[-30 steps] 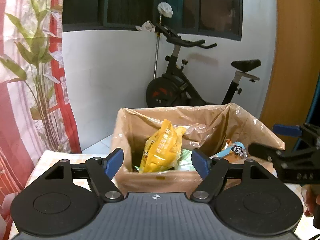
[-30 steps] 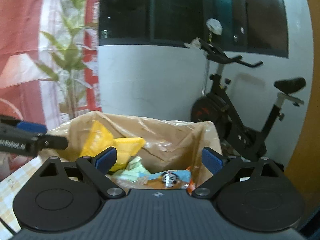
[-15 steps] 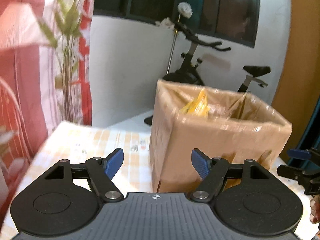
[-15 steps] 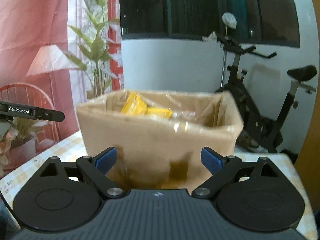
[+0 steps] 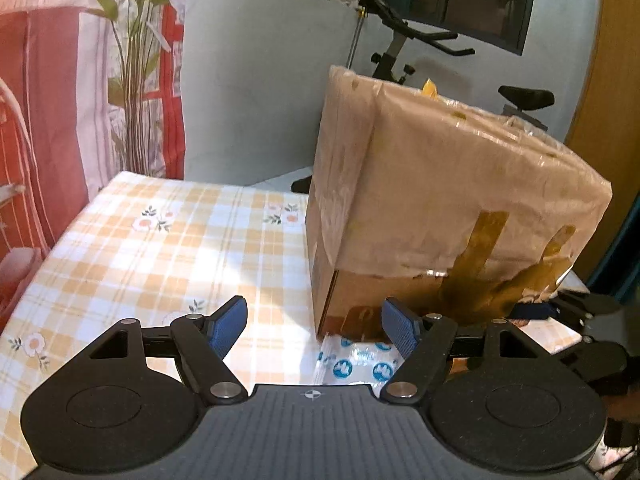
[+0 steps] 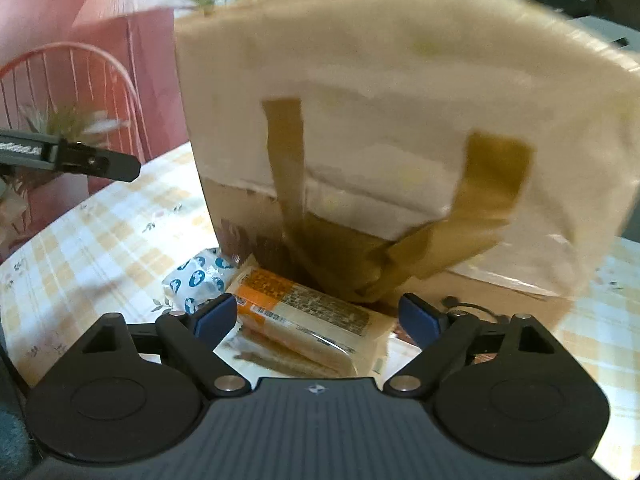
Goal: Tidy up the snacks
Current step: 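Grasp blue-dotted packet with left tool while right tool grasps biscuit bar, then carry both snacks over the box and release them inside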
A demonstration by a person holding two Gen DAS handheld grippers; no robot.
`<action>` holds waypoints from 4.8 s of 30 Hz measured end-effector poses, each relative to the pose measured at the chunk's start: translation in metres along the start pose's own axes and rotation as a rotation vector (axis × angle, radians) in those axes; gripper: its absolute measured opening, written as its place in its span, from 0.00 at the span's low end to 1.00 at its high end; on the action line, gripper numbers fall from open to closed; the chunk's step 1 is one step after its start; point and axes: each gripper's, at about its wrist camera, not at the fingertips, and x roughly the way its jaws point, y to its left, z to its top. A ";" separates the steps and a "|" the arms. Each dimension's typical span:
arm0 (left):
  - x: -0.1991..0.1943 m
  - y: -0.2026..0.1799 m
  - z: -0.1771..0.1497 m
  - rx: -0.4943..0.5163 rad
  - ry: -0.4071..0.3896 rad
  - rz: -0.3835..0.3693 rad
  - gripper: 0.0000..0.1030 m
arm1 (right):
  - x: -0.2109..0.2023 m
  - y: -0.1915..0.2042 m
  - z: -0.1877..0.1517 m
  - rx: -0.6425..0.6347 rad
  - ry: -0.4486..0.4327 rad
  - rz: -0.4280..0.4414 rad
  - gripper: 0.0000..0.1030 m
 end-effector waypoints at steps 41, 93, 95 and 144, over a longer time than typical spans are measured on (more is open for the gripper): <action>0.045 -0.028 -0.029 0.080 0.135 -0.091 0.75 | 0.000 -0.003 -0.023 0.112 0.067 0.026 0.41; 0.007 -0.128 0.118 0.238 -0.256 -0.168 0.55 | -0.134 -0.087 0.109 0.146 -0.444 -0.062 0.41; 0.027 -0.134 0.123 0.247 -0.220 -0.159 0.55 | -0.115 -0.097 0.123 0.149 -0.425 -0.097 0.41; -0.031 -0.033 0.020 0.064 -0.144 -0.040 0.74 | -0.129 -0.035 0.026 0.118 -0.414 -0.116 0.66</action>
